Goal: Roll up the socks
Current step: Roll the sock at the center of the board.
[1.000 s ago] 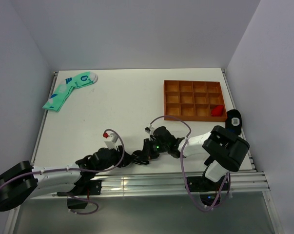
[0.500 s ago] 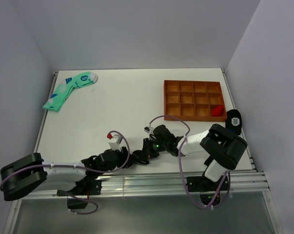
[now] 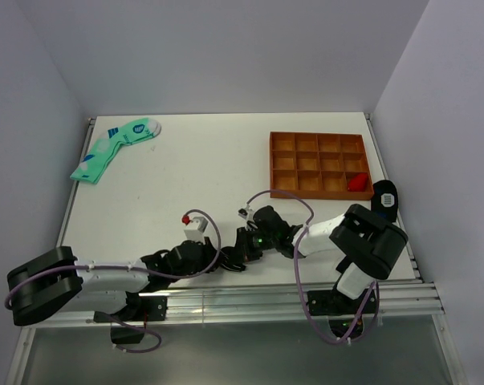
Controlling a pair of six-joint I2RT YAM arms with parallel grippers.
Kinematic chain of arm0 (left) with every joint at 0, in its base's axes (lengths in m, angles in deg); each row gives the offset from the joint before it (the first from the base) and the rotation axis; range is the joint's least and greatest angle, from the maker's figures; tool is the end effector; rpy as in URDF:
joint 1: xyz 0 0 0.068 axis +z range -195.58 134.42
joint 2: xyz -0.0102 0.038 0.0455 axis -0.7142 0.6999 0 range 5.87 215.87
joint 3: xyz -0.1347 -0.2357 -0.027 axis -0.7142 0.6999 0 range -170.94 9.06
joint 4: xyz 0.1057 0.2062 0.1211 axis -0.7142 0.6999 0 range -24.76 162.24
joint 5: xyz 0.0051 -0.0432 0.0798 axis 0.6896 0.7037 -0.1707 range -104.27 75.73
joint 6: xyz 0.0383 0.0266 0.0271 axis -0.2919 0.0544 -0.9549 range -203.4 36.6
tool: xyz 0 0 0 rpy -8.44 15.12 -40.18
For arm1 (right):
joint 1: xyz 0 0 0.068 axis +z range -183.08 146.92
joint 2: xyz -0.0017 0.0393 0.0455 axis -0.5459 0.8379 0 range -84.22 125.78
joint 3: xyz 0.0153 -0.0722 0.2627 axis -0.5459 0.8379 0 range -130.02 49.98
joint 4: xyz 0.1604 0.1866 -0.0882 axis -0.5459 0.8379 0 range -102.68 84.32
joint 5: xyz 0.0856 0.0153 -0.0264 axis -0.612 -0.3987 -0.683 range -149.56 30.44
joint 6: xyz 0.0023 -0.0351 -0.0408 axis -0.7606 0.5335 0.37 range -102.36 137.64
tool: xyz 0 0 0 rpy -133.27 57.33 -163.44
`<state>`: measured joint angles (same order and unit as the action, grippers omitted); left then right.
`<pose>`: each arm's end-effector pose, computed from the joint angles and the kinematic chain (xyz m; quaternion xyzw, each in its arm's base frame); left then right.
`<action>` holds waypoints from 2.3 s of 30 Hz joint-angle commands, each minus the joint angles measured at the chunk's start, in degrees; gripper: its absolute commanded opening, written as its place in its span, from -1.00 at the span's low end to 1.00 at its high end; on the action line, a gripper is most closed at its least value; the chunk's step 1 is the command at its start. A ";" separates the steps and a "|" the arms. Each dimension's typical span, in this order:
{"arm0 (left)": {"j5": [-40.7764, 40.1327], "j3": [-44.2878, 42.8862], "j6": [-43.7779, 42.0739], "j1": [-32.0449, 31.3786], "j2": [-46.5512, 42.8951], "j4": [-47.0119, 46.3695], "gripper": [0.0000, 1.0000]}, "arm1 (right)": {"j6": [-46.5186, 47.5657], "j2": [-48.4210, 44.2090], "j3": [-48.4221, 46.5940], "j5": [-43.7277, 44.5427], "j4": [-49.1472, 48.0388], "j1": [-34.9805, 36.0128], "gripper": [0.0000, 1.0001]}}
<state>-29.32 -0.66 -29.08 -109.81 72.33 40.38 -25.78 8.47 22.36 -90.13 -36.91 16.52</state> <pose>0.0915 -0.1680 0.1264 0.0114 0.8688 -0.3555 0.3444 0.1608 0.2167 0.1120 -0.1567 0.8700 0.4561 0.1022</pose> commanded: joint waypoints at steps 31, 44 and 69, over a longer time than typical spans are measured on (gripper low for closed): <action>9.95 -21.66 1.40 0.41 15.37 38.13 -0.99 | 5.01 -34.67 21.03 33.63 -7.94 4.53 -0.12; 18.64 -25.70 -1.33 4.81 18.09 40.95 -0.99 | 10.10 -33.71 21.46 41.64 -11.45 17.71 -0.13; 26.30 -29.40 -3.17 10.53 23.10 40.95 -0.99 | 12.13 -16.85 17.69 50.95 -15.06 28.53 -0.14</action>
<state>-2.06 -30.84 -30.19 -99.10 92.92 76.09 -13.71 -10.98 41.64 -42.42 -51.05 43.58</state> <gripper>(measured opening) 0.171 0.432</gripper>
